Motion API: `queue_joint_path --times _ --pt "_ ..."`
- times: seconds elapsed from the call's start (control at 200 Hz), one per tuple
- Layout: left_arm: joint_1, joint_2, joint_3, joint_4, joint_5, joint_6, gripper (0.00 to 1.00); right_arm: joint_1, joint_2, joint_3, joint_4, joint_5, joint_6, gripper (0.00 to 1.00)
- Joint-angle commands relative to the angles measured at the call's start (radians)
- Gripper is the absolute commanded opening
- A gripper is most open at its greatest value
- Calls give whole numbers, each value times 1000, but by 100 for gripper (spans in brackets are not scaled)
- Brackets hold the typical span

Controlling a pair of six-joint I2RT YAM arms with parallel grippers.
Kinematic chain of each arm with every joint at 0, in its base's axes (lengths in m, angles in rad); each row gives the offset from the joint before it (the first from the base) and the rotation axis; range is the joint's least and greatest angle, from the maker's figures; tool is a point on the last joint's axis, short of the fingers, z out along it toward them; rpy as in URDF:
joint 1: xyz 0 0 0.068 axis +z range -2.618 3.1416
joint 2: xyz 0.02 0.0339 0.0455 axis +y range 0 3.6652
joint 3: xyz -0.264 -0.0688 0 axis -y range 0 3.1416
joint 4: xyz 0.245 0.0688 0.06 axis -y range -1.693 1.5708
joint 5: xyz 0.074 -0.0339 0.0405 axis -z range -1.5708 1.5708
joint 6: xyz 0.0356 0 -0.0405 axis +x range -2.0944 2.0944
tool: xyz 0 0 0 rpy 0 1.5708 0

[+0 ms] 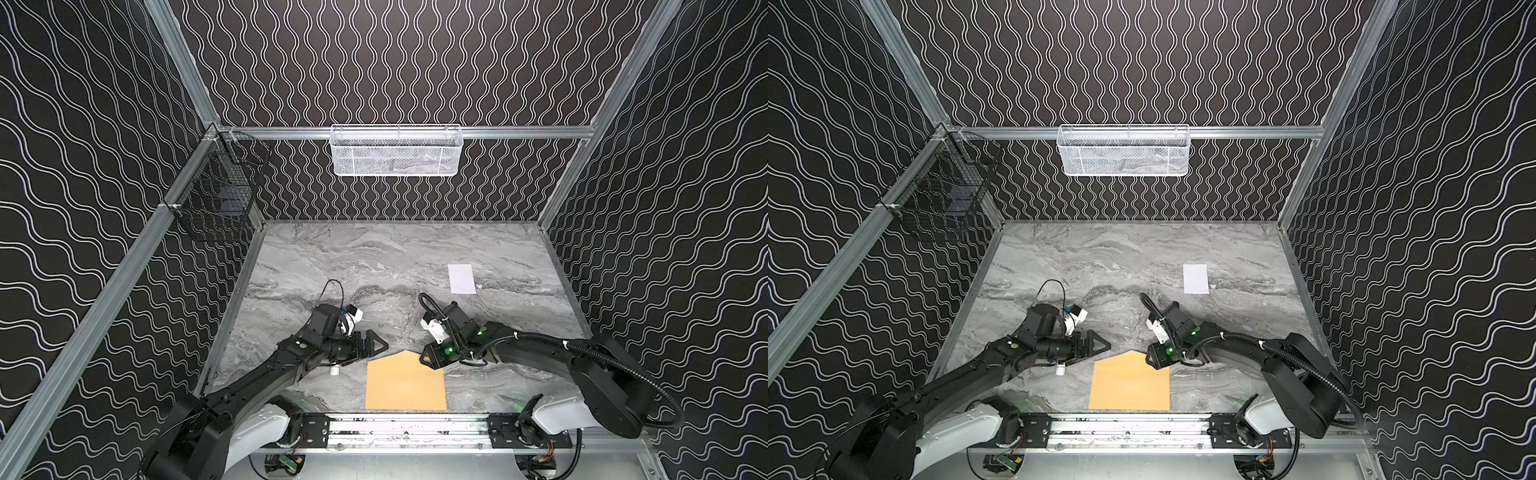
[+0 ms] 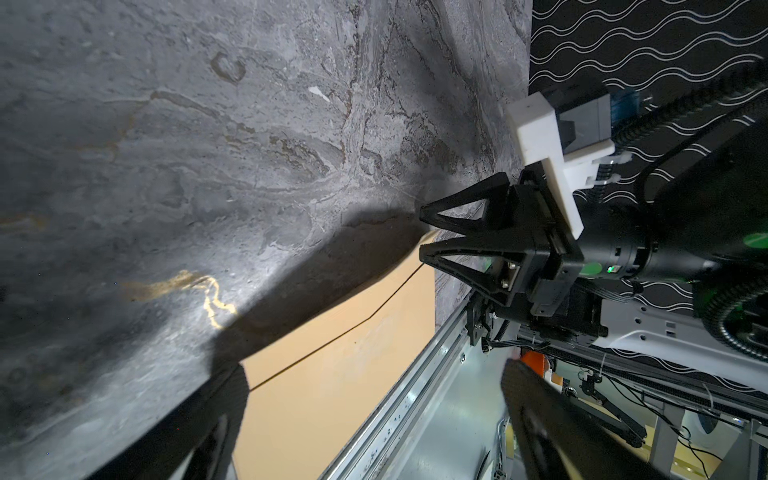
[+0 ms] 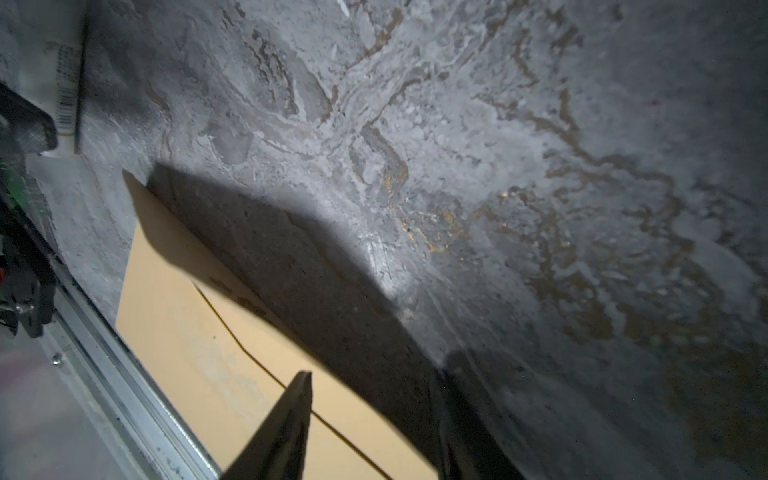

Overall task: Place the letter into the envelope and seal it
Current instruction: 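Move both grippers down to the tan envelope's edges, then grasp the tan envelope with both grippers and lift its edge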

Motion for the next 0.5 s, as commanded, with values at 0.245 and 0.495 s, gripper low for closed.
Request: queue_joint_path --times 0.245,0.495 --pt "-1 24 -19 58 -13 -11 99 39 -58 -51 71 -8 -10 44" --pt "-1 68 -45 126 5 -36 99 69 -21 -37 79 14 -10 46"
